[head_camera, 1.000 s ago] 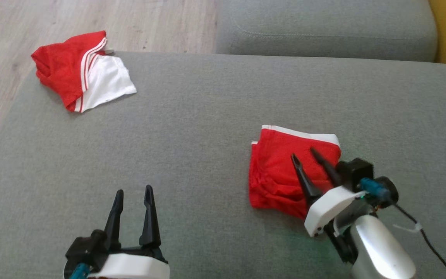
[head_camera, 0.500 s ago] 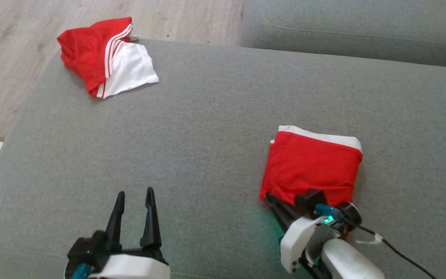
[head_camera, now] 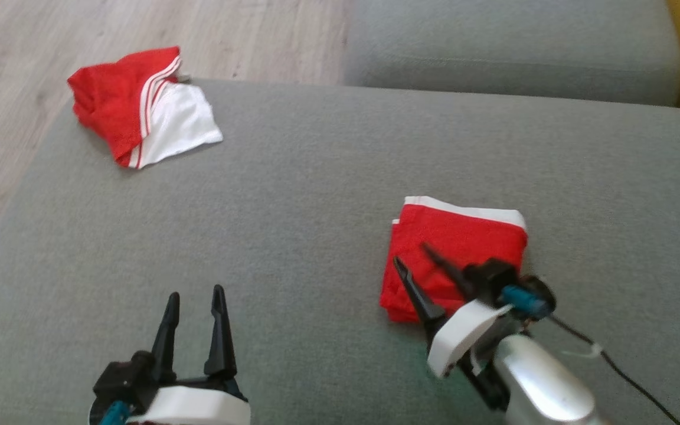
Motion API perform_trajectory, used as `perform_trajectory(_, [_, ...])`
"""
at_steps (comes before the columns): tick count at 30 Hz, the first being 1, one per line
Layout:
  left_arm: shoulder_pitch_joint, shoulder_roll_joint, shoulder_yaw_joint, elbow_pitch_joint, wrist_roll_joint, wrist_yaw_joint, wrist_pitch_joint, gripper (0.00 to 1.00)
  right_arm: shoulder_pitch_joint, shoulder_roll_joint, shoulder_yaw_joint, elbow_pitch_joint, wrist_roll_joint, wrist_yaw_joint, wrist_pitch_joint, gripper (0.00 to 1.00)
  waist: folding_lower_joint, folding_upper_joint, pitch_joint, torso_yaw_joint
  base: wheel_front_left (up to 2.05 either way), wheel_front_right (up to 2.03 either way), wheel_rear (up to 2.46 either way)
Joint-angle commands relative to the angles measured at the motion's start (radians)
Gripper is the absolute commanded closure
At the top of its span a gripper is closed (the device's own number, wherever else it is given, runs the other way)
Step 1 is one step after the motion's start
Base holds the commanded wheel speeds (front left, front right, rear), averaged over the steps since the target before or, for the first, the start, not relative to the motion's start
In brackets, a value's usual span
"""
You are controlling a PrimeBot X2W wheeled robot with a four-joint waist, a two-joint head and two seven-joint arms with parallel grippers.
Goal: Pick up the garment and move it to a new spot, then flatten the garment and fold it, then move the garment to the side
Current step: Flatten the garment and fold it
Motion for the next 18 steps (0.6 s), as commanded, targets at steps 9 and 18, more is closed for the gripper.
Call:
perform_trajectory(9, [-0.042,0.015,0.048,0.006,0.012,-0.007,-0.014,0.00,0.059,0.007,-0.205,-0.155,-0.047,-0.001,-0.032,0.00,0.0001,0.0000,-0.063,-0.079,0.00,0.00,0.00])
perform_trajectory(18, [-0.006,0.006,0.050,0.074,0.023,-0.025,-0.017,0.00,0.233,0.007,-0.384,-0.290,-0.088,-0.001,-0.017,0.00,0.0001,0.0000,-0.097,-0.126,0.00,0.00,0.00])
